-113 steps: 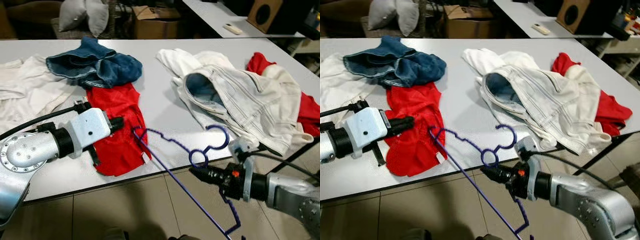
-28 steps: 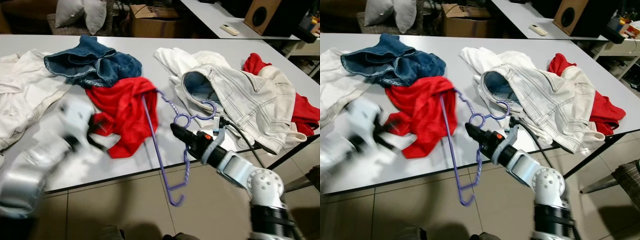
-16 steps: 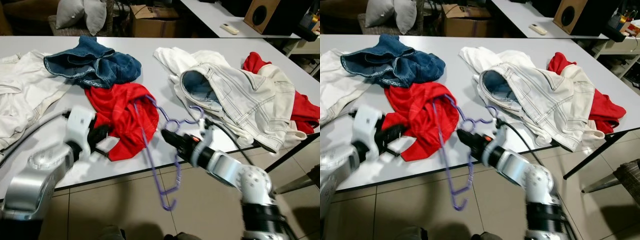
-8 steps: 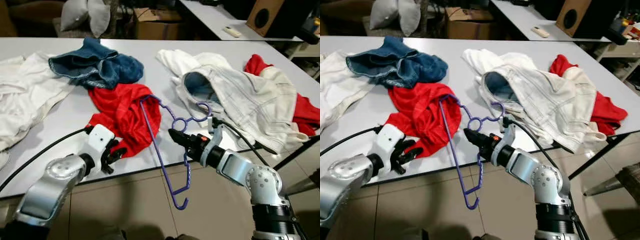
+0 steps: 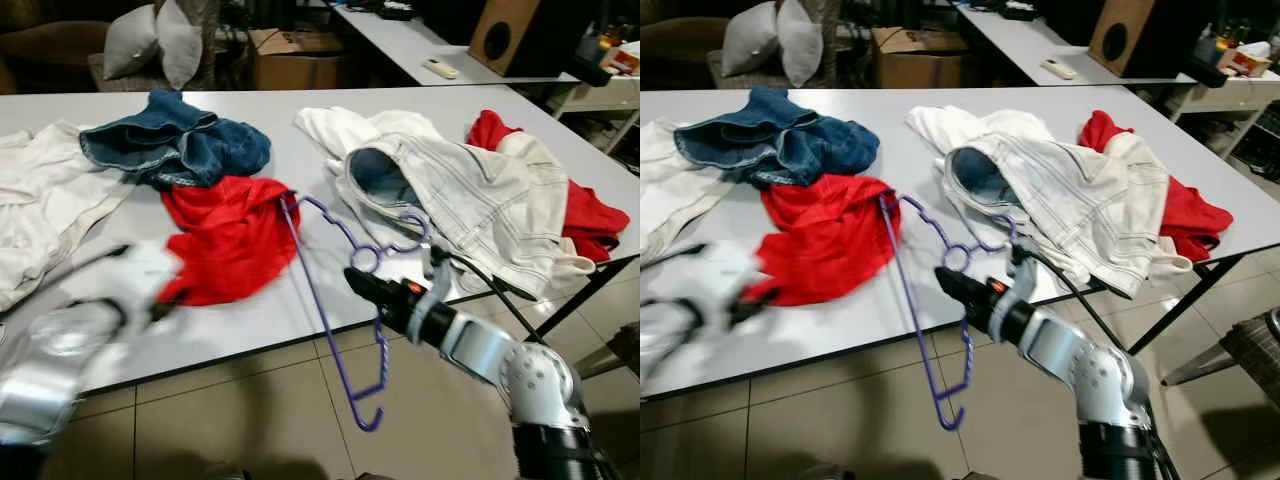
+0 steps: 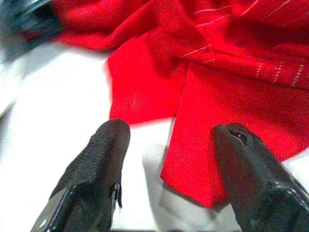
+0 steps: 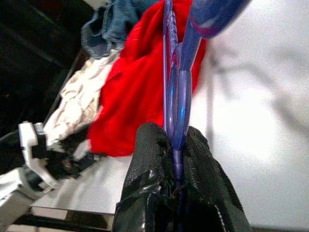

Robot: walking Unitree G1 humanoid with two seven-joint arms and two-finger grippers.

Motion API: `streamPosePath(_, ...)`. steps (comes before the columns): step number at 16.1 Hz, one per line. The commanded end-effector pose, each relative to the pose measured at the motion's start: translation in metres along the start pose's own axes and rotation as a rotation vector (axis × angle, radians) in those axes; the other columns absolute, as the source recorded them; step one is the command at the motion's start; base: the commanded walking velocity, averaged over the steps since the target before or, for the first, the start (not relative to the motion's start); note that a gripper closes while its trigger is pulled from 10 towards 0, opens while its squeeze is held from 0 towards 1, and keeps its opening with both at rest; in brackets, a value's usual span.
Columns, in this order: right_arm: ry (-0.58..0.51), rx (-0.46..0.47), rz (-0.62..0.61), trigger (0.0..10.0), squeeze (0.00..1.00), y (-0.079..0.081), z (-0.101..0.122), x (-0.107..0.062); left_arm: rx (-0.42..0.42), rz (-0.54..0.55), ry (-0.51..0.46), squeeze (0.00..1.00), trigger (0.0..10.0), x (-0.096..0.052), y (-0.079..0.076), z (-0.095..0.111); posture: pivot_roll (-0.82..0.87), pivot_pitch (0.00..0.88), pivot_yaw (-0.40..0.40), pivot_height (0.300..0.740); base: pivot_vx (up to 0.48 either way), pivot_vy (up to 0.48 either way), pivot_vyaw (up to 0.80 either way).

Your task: Hang hanger

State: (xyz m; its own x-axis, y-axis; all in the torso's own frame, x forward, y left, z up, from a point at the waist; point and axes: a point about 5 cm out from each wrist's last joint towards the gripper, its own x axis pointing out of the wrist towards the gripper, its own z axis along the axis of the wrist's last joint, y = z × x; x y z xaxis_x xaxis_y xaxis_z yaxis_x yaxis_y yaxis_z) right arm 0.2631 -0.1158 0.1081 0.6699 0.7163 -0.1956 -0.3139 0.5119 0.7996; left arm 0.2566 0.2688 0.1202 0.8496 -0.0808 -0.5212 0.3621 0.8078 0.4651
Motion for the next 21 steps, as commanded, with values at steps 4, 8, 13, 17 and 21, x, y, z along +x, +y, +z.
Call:
streamPosePath(4,-0.007,-0.026,0.107,10.0,0.0,0.016,0.001,-0.01,0.05,0.211,0.099,1.0,10.0,-0.017,0.043,-0.021,0.08,0.035,-0.097,0.74,0.0,0.0,0.0)
streamPosePath(8,-0.085,-0.089,0.276,10.0,0.0,0.041,0.014,-0.026,-0.15,0.388,-0.219,1.0,10.0,-0.019,0.065,0.026,0.08,0.046,-0.082,0.74,0.0,0.0,0.0)
streamPosePath(13,-0.212,-0.206,0.097,10.0,0.0,0.024,0.041,-0.044,-0.278,0.001,-0.329,1.0,10.0,-0.017,0.027,0.046,0.08,0.048,-0.069,0.74,0.0,0.0,0.0)
streamPosePath(17,-0.162,-0.356,-0.142,10.0,0.0,-0.003,0.049,-0.046,-0.097,-0.384,-0.431,1.0,10.0,-0.02,-0.03,0.069,0.08,0.048,-0.069,0.74,0.0,0.0,0.0)
streamPosePath(21,-0.151,-0.377,-0.163,10.0,0.0,-0.005,0.047,-0.045,-0.075,-0.533,-0.42,0.42,10.0,0.003,-0.062,0.078,0.07,0.05,-0.063,0.74,0.0,0.0,0.0)
